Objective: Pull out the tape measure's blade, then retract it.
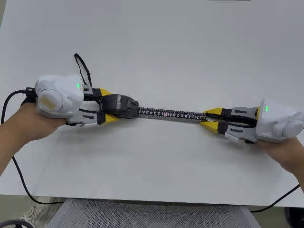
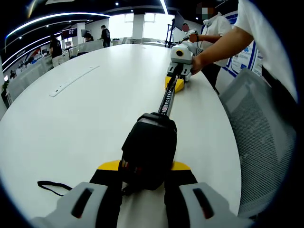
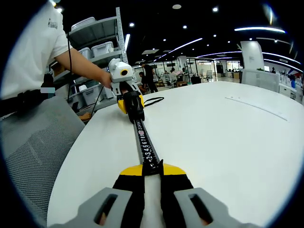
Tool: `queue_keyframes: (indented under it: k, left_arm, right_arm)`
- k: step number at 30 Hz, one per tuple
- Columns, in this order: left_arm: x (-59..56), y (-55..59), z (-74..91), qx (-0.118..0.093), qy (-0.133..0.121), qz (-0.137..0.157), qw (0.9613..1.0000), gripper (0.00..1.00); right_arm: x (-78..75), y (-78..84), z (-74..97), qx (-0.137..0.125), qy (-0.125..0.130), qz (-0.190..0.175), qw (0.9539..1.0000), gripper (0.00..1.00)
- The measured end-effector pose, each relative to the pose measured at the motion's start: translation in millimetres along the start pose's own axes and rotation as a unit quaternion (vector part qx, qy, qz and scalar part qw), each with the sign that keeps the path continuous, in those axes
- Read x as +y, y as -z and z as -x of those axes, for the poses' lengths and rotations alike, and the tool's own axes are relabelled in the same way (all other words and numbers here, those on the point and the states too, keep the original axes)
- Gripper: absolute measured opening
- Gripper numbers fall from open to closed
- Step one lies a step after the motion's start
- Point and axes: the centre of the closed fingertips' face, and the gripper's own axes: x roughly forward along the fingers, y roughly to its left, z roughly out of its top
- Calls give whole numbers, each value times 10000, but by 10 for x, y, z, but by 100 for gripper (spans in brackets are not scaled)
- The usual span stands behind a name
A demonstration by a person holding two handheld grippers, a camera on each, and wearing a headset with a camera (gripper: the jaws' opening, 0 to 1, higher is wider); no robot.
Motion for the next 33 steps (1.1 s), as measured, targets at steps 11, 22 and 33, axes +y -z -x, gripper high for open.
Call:
queue_keyframes:
  k: [11,22,33]
  left_arm:
    - [-2,5,3,26,-7,-21,10000,30]
    - [-8,-2,11,38,-7,-31,10000,30]
    - [-3,3,8,37,-5,-36,10000,30]
  right_arm:
    - [-6,23,73,5,12,-26,10000,9]
    - [-22,58,188,3,43,-56,10000,9]
    - [-45,82,254,6,69,-124,9999,9]
